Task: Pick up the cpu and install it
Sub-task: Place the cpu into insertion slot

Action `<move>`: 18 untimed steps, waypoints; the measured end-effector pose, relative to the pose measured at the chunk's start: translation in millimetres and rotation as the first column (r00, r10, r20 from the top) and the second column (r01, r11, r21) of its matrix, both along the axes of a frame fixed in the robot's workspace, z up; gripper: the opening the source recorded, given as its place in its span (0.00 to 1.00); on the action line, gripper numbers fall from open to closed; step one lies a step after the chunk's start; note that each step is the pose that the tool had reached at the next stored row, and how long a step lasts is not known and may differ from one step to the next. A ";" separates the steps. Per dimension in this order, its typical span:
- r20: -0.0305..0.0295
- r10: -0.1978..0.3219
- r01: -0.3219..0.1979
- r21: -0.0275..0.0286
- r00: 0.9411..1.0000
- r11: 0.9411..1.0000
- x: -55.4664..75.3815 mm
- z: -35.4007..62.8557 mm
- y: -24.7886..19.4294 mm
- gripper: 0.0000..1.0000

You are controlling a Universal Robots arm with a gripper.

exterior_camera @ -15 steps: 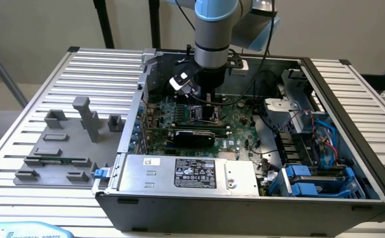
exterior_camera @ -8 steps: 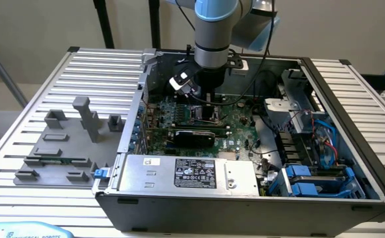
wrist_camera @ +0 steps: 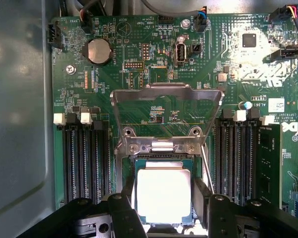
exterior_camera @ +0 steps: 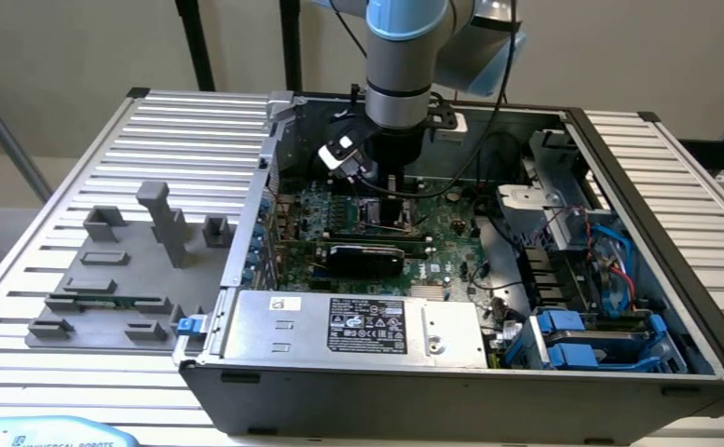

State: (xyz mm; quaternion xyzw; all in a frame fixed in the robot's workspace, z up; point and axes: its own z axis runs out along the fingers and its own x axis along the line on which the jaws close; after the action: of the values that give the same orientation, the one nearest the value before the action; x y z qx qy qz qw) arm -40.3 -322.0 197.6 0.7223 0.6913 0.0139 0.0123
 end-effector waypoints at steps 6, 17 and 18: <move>0.000 0.000 0.000 0.000 1.000 1.000 0.0 -0.1 0.0 0.62; 0.000 0.000 0.000 0.033 1.000 0.999 -0.1 0.1 -0.2 0.62; -0.001 0.000 0.000 0.037 1.000 0.999 -0.1 0.1 -0.1 0.62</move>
State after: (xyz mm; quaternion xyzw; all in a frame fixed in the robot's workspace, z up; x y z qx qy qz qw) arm -40.4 -322.1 197.7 0.7226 0.6908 0.0264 -0.0014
